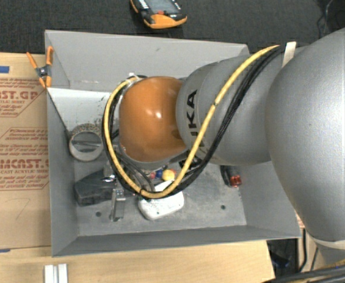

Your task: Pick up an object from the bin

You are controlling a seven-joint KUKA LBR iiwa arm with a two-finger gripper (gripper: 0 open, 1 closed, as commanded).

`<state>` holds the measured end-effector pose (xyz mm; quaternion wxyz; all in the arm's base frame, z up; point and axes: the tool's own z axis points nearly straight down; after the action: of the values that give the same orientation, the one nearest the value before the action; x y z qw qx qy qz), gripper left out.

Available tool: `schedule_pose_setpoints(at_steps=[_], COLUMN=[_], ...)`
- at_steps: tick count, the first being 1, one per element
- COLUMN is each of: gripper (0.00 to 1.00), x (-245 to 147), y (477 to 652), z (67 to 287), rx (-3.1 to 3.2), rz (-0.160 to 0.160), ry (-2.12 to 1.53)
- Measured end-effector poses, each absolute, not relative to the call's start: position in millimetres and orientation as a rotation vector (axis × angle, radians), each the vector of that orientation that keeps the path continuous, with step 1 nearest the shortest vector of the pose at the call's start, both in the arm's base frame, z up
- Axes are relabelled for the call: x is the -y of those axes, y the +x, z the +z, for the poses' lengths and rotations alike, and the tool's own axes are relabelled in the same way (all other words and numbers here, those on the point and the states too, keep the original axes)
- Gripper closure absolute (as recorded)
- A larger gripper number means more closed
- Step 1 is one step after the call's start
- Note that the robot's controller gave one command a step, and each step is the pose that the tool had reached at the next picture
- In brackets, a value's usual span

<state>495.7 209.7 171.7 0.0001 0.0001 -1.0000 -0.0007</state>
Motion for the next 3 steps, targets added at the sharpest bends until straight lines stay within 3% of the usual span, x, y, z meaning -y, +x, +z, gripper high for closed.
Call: schedule_pose_setpoints(at_steps=[1, 2, 3], gripper=[0.00, 0.00, 0.00], x=[-201, -203, -181], y=[559.2, 561.1, 554.3], z=[117, 101, 107], rx=[3.137, 3.137, 3.137], rz=[-0.002, -0.005, -0.006], ry=[0.147, 0.242, 0.187])
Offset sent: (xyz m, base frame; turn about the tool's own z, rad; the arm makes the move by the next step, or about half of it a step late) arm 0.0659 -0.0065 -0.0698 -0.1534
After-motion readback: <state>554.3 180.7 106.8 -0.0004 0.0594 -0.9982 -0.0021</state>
